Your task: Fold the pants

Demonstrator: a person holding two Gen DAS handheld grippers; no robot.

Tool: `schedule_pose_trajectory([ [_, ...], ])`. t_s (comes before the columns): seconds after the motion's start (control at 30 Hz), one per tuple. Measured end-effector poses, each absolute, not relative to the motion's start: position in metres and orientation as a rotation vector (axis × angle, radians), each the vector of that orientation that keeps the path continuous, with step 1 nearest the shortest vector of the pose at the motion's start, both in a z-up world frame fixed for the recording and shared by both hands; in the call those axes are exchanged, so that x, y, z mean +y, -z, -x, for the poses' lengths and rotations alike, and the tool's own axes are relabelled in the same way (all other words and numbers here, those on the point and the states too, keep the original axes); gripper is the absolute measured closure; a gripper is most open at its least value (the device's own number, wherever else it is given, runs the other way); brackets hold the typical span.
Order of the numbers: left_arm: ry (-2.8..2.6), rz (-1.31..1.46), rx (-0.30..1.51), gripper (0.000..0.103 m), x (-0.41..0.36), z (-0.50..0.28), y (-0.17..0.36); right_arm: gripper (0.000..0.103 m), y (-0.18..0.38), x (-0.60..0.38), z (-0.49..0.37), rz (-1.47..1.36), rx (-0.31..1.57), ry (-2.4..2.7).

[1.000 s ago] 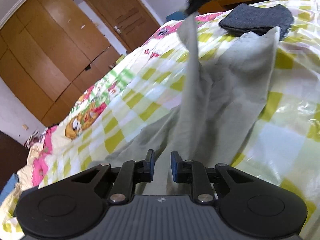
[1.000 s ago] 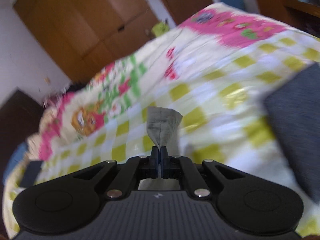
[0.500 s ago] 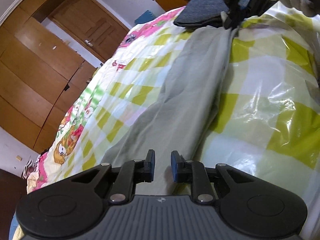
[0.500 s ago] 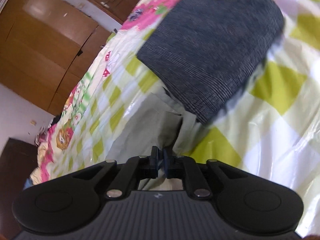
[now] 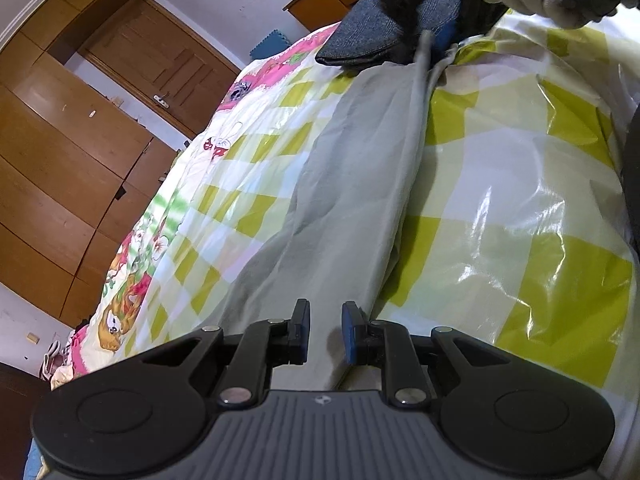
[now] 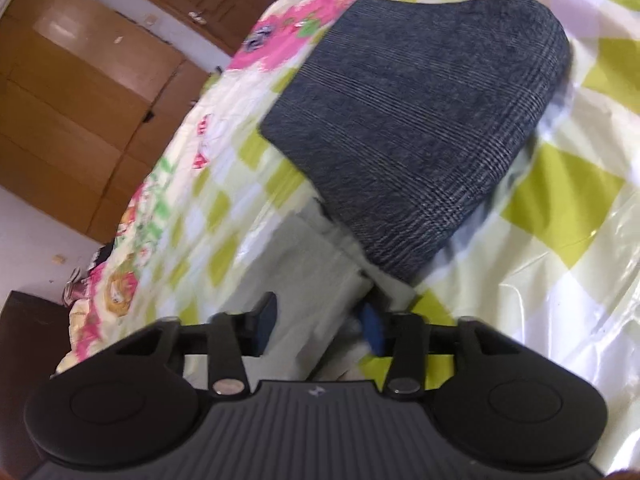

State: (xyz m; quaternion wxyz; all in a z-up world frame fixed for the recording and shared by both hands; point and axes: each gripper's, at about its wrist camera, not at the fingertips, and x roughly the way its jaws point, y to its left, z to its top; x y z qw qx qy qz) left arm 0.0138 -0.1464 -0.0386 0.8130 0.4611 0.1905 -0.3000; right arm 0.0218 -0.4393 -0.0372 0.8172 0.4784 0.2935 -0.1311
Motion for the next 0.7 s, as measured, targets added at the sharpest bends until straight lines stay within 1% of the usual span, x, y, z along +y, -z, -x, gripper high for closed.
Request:
schedule_pose_trajectory([
  [0.07, 0.642, -0.978, 0.402, 0.068, -0.148, -0.014, 0.036, 0.1, 0.034, -0.443, -0.017, -1.053, 0.582, 0.256],
  [0.2, 0.642, -0.958, 0.372, 0.068, -0.15, -0.012, 0.029, 0.1, 0.013, -0.445, 0.0, -0.995, 0.481, 0.255],
  [0.27, 0.653, -0.954, 0.373, 0.068, -0.153, -0.012, 0.03, 0.1, 0.02, -0.452, 0.003, -1.001, 0.484, 0.287],
  [0.33, 0.655, -0.963, 0.381, 0.068, -0.156, -0.011, 0.036, 0.099, 0.031, -0.454, 0.001, -0.996, 0.536, 0.301],
  [0.37, 0.657, -0.967, 0.389, 0.068, -0.156, -0.011, 0.039, 0.094, 0.034, -0.452, 0.001, -0.976, 0.568, 0.308],
  [0.43, 0.657, -0.972, 0.4, 0.068, -0.155, -0.01, 0.044, 0.093, 0.036, -0.448, 0.006, -0.98, 0.576, 0.308],
  [0.5, 0.653, -0.975, 0.403, 0.068, -0.151, -0.007, 0.045, 0.085, 0.036, -0.451, 0.019, -1.028, 0.551, 0.314],
  [0.53, 0.651, -0.973, 0.406, 0.068, -0.148, -0.007, 0.045, 0.073, 0.035, -0.451, 0.025, -1.047, 0.54, 0.322],
  [0.6, 0.645, -0.961, 0.418, 0.068, -0.144, -0.01, 0.043, 0.062, 0.037, -0.452, 0.035, -1.085, 0.528, 0.326],
  [0.7, 0.633, -0.935, 0.435, 0.068, -0.14, -0.015, 0.043, 0.062, 0.04, -0.449, 0.034, -1.111, 0.538, 0.326],
])
